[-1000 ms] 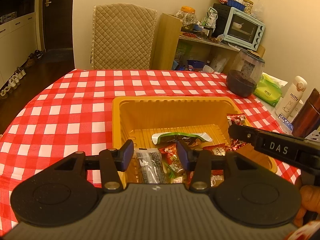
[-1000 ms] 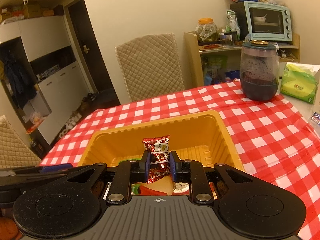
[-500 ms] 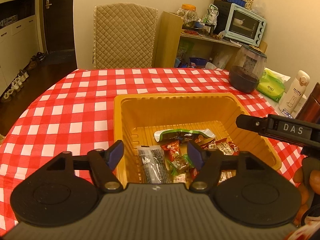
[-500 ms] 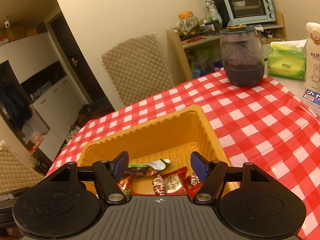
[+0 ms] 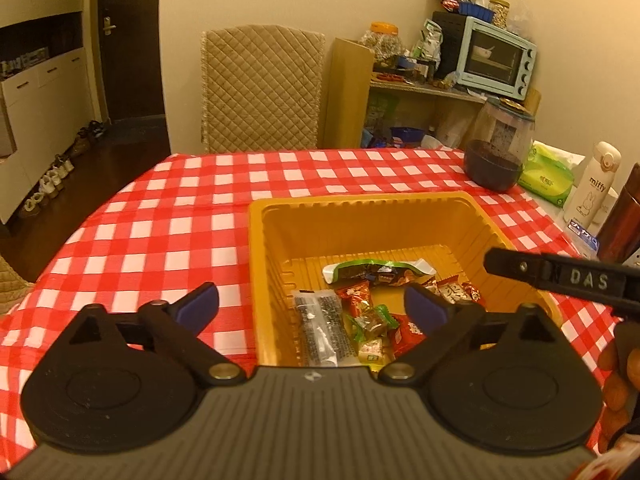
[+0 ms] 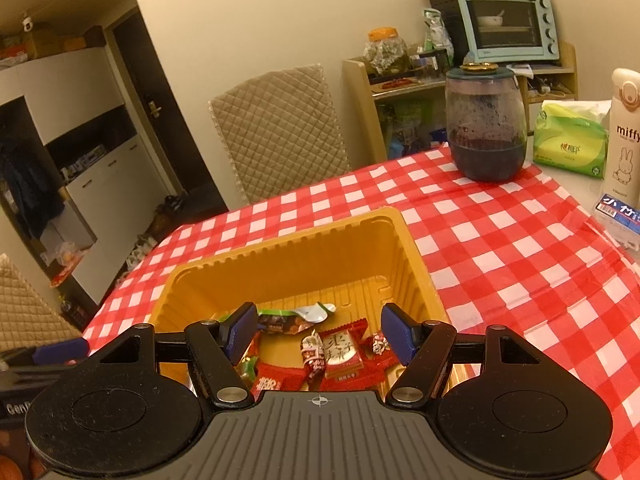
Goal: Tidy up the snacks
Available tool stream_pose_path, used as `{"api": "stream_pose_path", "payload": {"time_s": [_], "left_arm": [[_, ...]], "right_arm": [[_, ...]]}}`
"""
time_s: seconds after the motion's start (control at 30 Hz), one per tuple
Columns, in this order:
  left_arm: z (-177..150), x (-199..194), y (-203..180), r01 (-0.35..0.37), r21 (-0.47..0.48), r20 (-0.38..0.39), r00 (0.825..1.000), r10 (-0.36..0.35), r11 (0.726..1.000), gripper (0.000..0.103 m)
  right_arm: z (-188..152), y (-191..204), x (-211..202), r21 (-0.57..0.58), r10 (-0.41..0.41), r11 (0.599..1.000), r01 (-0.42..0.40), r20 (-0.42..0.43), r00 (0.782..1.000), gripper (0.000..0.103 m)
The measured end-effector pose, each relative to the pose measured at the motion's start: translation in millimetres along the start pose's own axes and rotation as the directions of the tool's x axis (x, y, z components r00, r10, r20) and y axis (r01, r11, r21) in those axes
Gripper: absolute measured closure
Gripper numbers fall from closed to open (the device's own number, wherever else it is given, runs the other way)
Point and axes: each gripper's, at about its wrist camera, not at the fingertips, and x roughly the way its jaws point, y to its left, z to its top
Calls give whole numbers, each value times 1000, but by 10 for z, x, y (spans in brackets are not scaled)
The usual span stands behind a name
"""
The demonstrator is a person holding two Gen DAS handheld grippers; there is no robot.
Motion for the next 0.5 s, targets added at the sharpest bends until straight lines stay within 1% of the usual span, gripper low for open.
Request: {"api": "stream_pose_path", "payload": {"time_s": [0.03, 0.13, 0.2, 0.3, 0.43, 0.5], "left_arm": [[-2, -29, 5, -7, -3, 2, 1000, 7, 1000, 0], [-45, -124, 7, -25, -14, 3, 1000, 26, 1000, 0], [-103, -209, -5, -25, -17, 1, 1000, 25, 1000, 0], [-193, -361, -28, -25, -22, -1, 1000, 25, 999, 0], [-316, -605, -47, -20, -53, -12, 1000, 20, 998, 0], [-381, -759, -75, -27, -64, -12, 1000, 26, 998, 0]], "right_arm": [[-19, 8, -30, -4, 1, 1000, -1, -2, 1000, 33], [-94, 18, -134, -12, 3, 1000, -3, -14, 1000, 29], [-147, 23, -209, -20, 3, 1000, -4, -21, 1000, 25], [-223, 18, -357, -33, -9, 999, 8, -24, 1000, 22], [-303, -4, -601, -39, -27, 999, 27, -18, 999, 18], [-345, 0, -741, -47, -34, 998, 33, -19, 999, 13]]}}
